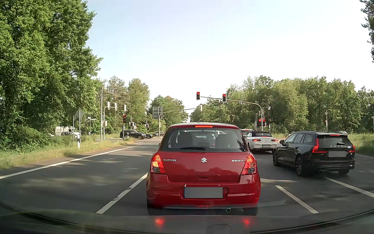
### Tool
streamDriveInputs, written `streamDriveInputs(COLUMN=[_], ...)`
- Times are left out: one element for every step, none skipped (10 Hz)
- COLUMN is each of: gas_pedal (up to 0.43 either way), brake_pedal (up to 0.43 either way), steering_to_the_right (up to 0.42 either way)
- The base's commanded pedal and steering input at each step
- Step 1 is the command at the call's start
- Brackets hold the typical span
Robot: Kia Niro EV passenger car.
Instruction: Follow the waypoints while adhering to traffic rules and regulations
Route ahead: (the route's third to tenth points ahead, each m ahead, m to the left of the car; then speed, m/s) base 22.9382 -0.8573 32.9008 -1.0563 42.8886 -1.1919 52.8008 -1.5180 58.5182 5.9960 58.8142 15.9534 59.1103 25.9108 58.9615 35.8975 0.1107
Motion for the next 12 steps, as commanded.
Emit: streamDriveInputs(gas_pedal=[0.000, 0.000, 0.000, 0.000, 0.000, 0.000, 0.000, 0.000, 0.000, 0.000, 0.000, 0.000], brake_pedal=[0.250, 0.250, 0.250, 0.250, 0.256, 0.262, 0.262, 0.268, 0.268, 0.268, 0.268, 0.268], steering_to_the_right=[0.000, 0.000, 0.000, 0.000, 0.000, 0.000, 0.000, 0.000, 0.000, 0.000, 0.000, 0.000])
